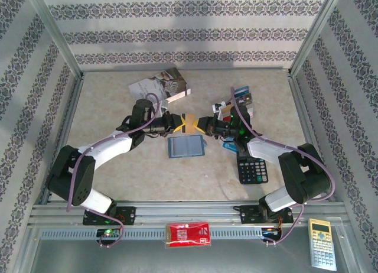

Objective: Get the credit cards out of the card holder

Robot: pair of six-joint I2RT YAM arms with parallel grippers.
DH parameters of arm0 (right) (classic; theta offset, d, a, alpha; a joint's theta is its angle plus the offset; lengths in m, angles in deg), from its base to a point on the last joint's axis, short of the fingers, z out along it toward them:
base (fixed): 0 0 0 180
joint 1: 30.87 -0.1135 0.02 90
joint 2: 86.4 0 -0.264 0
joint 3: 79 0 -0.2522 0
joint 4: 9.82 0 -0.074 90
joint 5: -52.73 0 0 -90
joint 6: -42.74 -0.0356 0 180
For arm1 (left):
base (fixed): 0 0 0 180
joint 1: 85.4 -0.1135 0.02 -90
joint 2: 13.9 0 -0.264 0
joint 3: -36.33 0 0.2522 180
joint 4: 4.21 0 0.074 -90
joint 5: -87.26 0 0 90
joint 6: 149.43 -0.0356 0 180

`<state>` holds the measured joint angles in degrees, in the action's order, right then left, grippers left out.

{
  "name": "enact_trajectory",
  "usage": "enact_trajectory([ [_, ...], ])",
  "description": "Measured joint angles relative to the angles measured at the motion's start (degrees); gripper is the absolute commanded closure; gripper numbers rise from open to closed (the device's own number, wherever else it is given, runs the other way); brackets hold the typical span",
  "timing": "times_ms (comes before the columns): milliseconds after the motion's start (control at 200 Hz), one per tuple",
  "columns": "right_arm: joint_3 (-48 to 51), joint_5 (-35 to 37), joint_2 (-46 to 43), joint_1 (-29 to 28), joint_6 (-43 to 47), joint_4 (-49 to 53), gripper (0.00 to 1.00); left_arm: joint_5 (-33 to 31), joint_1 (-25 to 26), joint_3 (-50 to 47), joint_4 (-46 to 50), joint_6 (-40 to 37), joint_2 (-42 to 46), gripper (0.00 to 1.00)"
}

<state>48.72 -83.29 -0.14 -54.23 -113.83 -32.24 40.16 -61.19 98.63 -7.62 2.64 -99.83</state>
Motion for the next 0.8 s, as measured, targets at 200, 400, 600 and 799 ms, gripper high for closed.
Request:
enact_trajectory([
  [200, -0.42, -1.73, 1.49, -0.04, -3.04, -3.26, 0.73, 1.55, 0.04, 0.02, -1.95, 1.46, 0.72, 1.00],
  [400, -0.98, -2.82, 3.82, -0.04, -6.49, -8.15, 0.88, 1.97, 0.04, 0.02, -2.58, 1.90, 0.72, 1.00],
  [600, -1.05, -2.43, 4.09, 0.15, -6.75, -9.07, 1.00, 0.76, -0.33, 0.15, -0.76, 1.09, 0.70, 0.81],
  [799, -1.40, 2.62, 2.19, 2.34, -1.42, 1.53, 1.00, -5.09, -1.97, 0.20, 10.08, -3.48, 1.81, 0.54],
])
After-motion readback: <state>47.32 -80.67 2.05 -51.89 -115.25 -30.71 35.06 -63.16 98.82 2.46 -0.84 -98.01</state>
